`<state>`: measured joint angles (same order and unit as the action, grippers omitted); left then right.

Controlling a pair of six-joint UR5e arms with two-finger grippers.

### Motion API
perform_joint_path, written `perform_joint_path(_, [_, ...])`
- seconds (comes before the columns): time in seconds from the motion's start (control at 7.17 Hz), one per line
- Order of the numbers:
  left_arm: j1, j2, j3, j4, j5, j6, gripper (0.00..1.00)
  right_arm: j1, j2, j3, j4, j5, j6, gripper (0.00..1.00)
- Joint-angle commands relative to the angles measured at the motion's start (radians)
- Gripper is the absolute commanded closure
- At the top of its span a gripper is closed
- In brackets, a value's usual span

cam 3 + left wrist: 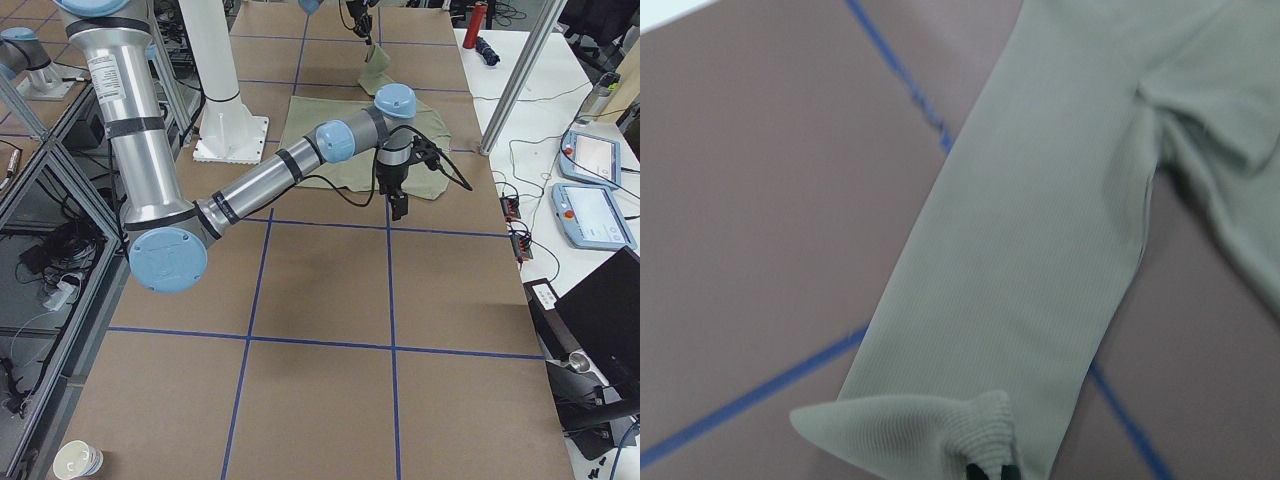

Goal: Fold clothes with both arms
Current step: 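Carry the sleeve with the left gripper across the shirt toward the right gripper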

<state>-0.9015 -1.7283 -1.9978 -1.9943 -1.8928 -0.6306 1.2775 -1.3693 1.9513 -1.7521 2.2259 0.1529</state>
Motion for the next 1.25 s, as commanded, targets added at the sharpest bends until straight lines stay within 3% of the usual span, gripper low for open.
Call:
perform_joint_path(0.0, [0.035, -0.338, 0.025, 0.318, -0.002, -0.2, 1.0, 0.037, -0.043, -0.002, -0.001, 0.0, -0.088, 0.0])
perform_joint_path(0.28, [0.146, -0.541, 0.164, 0.348, 0.062, -0.427, 1.0, 0.043, -0.051, 0.0, 0.005, 0.0, -0.09, 0.0])
perform_joint_path(0.56, [0.239, -0.808, 0.525, 0.26, 0.17, -0.579, 1.0, 0.045, -0.051, 0.0, 0.006, 0.0, -0.09, 0.0])
perform_joint_path(0.84, [0.312, -0.943, 0.824, 0.013, 0.257, -0.674, 1.0, 0.046, -0.051, 0.0, 0.006, -0.005, -0.09, 0.0])
perform_joint_path(0.98, [0.344, -0.982, 0.9, -0.026, 0.276, -0.696, 1.0, 0.046, -0.051, -0.002, 0.005, -0.006, -0.09, 0.0])
perform_joint_path(1.12, [0.384, -0.984, 0.91, -0.032, 0.32, -0.695, 1.0, 0.046, -0.051, -0.002, 0.005, -0.006, -0.09, 0.0])
